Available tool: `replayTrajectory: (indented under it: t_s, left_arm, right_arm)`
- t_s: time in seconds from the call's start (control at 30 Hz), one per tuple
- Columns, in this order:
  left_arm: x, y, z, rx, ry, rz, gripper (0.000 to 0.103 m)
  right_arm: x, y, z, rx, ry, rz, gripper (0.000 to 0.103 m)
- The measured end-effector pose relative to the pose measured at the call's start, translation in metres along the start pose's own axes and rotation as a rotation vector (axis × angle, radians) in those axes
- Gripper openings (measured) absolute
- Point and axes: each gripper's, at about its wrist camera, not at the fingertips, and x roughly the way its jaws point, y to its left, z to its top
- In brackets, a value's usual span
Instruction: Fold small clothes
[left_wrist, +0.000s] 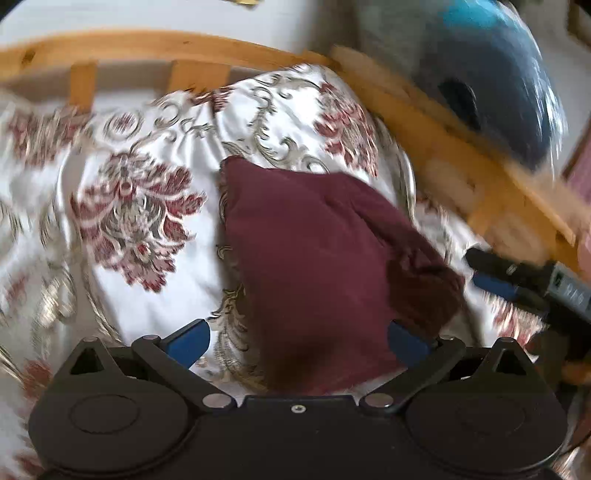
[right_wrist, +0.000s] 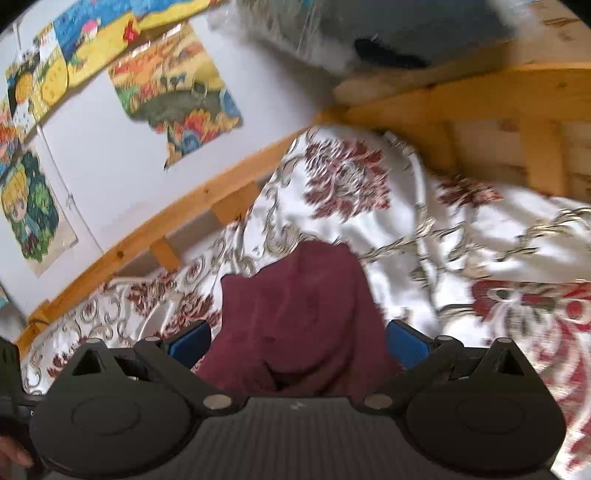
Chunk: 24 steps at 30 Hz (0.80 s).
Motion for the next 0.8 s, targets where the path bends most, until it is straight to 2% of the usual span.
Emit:
replayTrajectory:
  t_s: [0.03, 0.1, 0.13, 0.17, 0.2, 0.23, 0.3, 0.37, 0.43, 0.53, 0.57, 0.6, 0.67, 0.8]
  left_arm:
    - [0.004, 0.008, -0.002, -0.04, -0.011, -0.027, 0.102]
    - [0.017, 0.018, -0.002, -0.084, 0.016, -0.059, 0.098]
    - [0.021, 0.021, -0.001, -0.094, 0.037, -0.067, 0.097]
    - [0.025, 0.025, -0.001, -0.105, 0.058, -0.08, 0.094]
    - [0.027, 0.027, -0.001, -0.114, 0.066, -0.092, 0.093]
    - [0.028, 0.032, -0.003, -0.125, 0.073, -0.102, 0.09]
    - [0.032, 0.04, -0.006, -0.151, 0.11, -0.079, 0.078]
    - [0.038, 0.048, -0.01, -0.168, 0.163, -0.044, 0.077]
    - [0.037, 0.057, -0.016, -0.206, 0.169, -0.066, 0.077]
    - [0.036, 0.063, -0.019, -0.213, 0.181, -0.066, 0.077]
    - [0.034, 0.064, -0.02, -0.207, 0.179, -0.064, 0.077]
    - [0.032, 0.064, -0.02, -0.199, 0.172, -0.064, 0.076]
    - [0.028, 0.062, -0.02, -0.178, 0.147, -0.078, 0.076]
    - [0.025, 0.059, -0.02, -0.175, 0.087, -0.152, 0.089]
  right_arm:
    - [0.007, 0.003, 0.0, -0.008, 0.009, -0.018, 0.091]
    - [0.015, 0.006, -0.002, -0.027, 0.043, -0.05, 0.058]
    - [0.017, 0.006, -0.004, -0.029, 0.057, -0.062, 0.05]
    - [0.018, 0.004, -0.006, -0.021, 0.064, -0.073, 0.036]
    - [0.017, 0.004, -0.01, -0.016, 0.068, -0.083, 0.028]
    - [0.016, 0.001, -0.013, -0.006, 0.066, -0.091, 0.025]
    - [0.01, -0.003, -0.019, 0.02, 0.053, -0.089, 0.019]
    - [0.006, -0.006, -0.025, 0.032, 0.051, -0.087, 0.019]
    - [0.004, -0.008, -0.031, 0.024, 0.05, -0.083, 0.02]
    - [0.002, -0.009, -0.033, -0.022, 0.03, -0.076, 0.041]
    - [0.002, -0.01, -0.03, -0.03, 0.027, -0.067, 0.057]
    - [0.004, -0.011, -0.024, -0.038, 0.03, -0.055, 0.065]
    - [0.01, -0.01, -0.01, -0.075, 0.023, -0.046, 0.068]
    - [0.036, -0.001, 0.024, -0.189, 0.008, -0.039, 0.075]
